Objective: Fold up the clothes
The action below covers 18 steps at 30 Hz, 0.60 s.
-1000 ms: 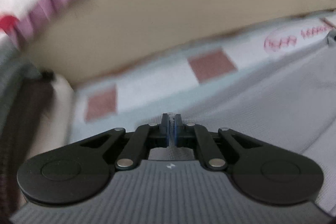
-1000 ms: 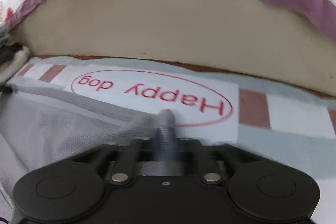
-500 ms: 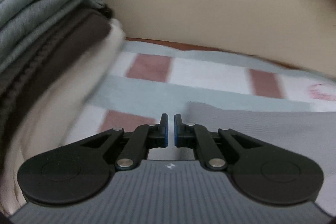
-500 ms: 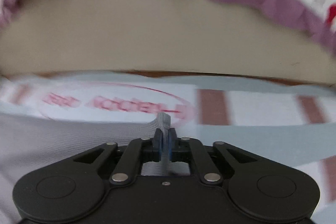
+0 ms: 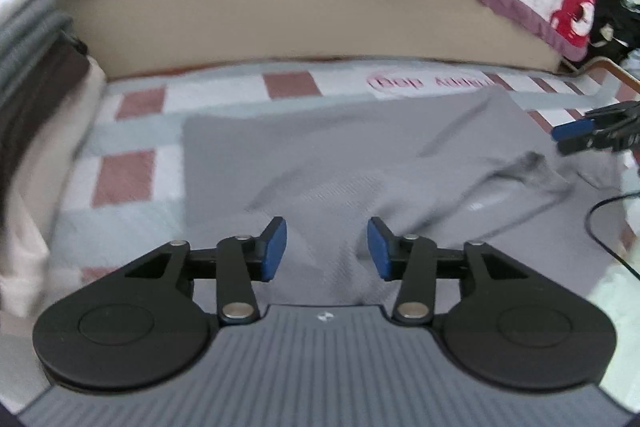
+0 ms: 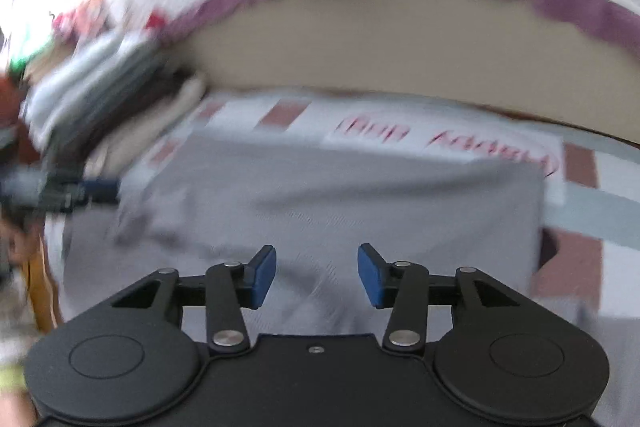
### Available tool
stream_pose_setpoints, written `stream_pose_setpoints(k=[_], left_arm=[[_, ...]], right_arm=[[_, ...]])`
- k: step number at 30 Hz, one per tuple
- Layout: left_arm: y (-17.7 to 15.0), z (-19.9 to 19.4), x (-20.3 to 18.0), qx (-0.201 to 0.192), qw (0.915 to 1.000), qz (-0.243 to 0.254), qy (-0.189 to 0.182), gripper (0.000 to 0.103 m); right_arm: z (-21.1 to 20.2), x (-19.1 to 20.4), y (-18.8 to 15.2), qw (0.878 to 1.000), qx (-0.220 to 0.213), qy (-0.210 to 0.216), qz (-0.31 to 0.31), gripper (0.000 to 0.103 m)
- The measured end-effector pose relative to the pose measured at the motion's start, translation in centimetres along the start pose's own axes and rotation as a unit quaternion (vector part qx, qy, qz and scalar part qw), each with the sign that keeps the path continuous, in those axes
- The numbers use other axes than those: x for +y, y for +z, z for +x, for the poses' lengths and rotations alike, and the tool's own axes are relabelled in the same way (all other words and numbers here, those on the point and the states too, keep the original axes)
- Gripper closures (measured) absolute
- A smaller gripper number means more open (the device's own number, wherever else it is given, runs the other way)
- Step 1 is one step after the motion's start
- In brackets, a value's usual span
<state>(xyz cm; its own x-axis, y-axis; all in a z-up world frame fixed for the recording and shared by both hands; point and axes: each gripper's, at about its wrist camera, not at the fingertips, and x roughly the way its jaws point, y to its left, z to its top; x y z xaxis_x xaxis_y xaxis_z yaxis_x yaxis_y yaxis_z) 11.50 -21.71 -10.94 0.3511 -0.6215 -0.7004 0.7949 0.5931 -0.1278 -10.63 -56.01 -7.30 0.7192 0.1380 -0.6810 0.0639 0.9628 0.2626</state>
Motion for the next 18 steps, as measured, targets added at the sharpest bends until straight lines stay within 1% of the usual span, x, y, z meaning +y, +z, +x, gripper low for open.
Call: stream_pose_setpoints(k=[2,3,5,6,7,8,9,10,11,12,13,15,18], left_arm=[[-0.6,0.6,-0.6,0.027,0.9994,0.013,-0.014,0.055],[-1.1,1.1,-1.4,0.043,0.9984,0.038,-0.001,0.055],[-2.1,2.2,-3.2,0.074,0.9931,0.088,0.026,0.055],[-2.6,2.7,-4.1,0.079,0.9879,0.119,0.061,0.055],[-2.9,3.3,-4.5,0.082,0.9835,0.139,0.082,0.056],[-2.8,3.5,-4.5,0.079,0.9847,0.133,0.081,0.057],[-2.8,3.7,-4.4,0.076,0.9859,0.126,0.08,0.065],[-2.4,3.4,-4.0,0.068,0.9888,0.111,0.073,0.081],[-2.1,3.2,-3.6,0.06,0.9914,0.096,0.066,0.089],[-1.7,2.9,-3.2,0.048,0.9931,0.085,0.066,0.091],[-1.4,2.6,-2.7,0.036,0.9945,0.074,0.066,0.091],[-1.0,1.9,-1.9,0.018,0.9959,0.058,0.066,0.091],[-0.9,1.3,-0.6,0.004,0.9976,0.028,0.063,0.091]], right_arm=[[0.6,1.4,-1.1,1.0,0.01,-0.017,-0.023,0.049],[0.8,1.6,-1.6,0.999,0.014,-0.021,-0.024,0.049],[1.5,1.7,-2.6,0.999,0.021,-0.021,-0.012,0.05],[1.9,1.6,-3.2,1.0,0.022,-0.017,0.003,0.05],[2.2,1.5,-3.7,0.999,0.023,-0.016,0.017,0.051],[2.4,1.6,-4.2,0.999,0.023,-0.026,0.023,0.052],[2.5,1.9,-4.5,0.999,0.017,-0.044,0.021,0.052],[2.8,1.9,-4.6,0.998,0.009,-0.056,0.018,0.052],[3.0,1.9,-4.7,0.998,0.005,-0.058,0.013,0.056],[3.3,1.8,-4.7,0.998,0.002,-0.06,0.007,0.061],[3.4,1.6,-4.6,0.998,0.0,-0.064,0.0,0.069],[3.4,1.2,-4.1,0.998,0.002,-0.064,0.0,0.07],[2.9,0.9,-3.7,0.998,-0.001,-0.067,0.007,0.068]])
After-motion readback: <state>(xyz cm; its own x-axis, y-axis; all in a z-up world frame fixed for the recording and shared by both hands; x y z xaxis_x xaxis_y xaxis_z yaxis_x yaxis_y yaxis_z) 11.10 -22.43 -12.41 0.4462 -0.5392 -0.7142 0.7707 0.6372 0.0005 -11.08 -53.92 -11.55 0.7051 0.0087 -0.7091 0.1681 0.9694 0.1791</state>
